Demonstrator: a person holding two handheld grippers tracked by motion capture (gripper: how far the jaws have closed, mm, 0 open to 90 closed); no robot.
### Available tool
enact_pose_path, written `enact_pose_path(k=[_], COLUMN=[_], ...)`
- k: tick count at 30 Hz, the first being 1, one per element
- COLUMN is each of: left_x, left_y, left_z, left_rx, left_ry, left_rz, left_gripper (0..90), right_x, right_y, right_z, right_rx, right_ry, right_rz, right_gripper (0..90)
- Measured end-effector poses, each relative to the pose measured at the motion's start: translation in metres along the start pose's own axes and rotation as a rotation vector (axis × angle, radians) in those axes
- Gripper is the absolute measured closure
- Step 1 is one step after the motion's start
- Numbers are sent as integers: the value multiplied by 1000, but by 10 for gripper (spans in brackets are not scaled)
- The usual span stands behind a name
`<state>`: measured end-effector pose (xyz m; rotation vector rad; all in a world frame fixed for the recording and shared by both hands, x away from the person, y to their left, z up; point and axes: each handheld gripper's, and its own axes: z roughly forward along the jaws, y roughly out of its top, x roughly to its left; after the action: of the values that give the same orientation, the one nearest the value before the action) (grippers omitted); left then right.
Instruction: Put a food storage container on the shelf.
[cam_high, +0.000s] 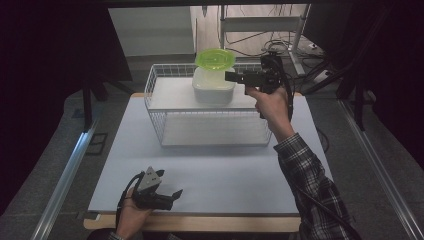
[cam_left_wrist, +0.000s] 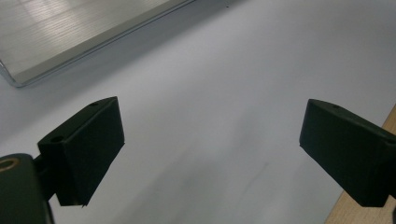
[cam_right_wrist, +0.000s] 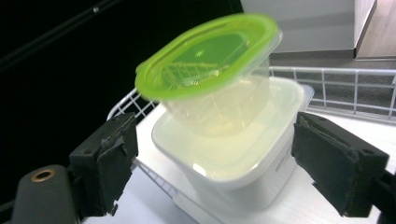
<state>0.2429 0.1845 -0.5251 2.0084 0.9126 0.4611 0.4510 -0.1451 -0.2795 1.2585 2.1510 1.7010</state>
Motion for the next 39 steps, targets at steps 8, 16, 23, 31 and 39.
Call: enact_pose_path(k=[8,16,23,31,39], left_x=[0,-1,-1,-2,-2], left_y=[0,0,0,0,0], left_z=[0,1,2,2,3], left_rx=[1,4,10,11,17], left_ry=[-1,-3,-5,-12,-13], left_rz=[1,3,7,4,9], left_gripper=[64,63,63,61,59], right_x=[6,6,6,-2,-10], right_y=[-15,-41,-63,-102,-134], right_z=[-5,-13,-16,-25,-31], right_rx=[30,59,84,128,155], right_ry=[-28,-26,-31,-10,-32], right_rz=[-96,-158,-195,-207,-216], right_gripper=[106,74,53,23,20])
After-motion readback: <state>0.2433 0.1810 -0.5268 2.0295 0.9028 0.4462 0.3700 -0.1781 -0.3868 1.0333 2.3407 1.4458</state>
